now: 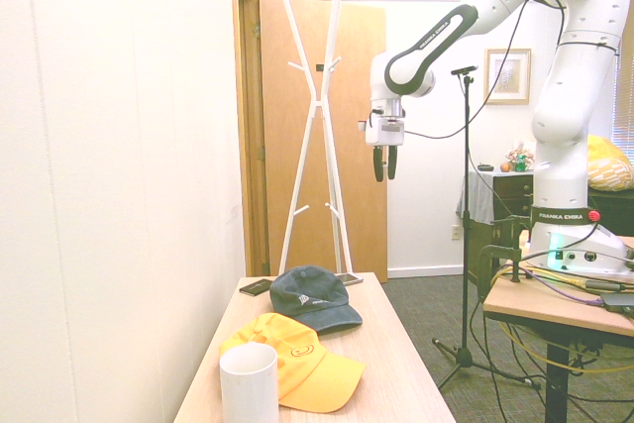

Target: Hang the cap

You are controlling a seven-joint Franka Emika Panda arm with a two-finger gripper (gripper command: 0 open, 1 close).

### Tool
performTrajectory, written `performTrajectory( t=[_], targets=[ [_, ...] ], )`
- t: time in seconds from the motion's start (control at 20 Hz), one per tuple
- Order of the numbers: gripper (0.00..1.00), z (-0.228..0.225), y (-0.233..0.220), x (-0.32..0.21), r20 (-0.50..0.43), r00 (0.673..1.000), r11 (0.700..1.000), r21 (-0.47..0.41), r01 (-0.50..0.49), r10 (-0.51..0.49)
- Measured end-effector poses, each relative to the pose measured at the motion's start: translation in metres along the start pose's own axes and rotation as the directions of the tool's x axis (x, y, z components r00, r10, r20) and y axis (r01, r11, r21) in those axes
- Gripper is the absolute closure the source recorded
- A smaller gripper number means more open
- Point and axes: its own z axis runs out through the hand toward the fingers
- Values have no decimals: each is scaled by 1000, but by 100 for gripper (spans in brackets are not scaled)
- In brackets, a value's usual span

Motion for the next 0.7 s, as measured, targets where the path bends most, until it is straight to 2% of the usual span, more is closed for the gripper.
performTrajectory(
  t=[0.2,0.35,0.7],
  targets=[
    [0,2,-9,-8,-4,1000,1000,1,21,-21],
    [0,14,-45,-39,-14,998,998,8,64,-63],
    [0,101,-125,-93,-66,987,989,9,149,-148]
  ],
)
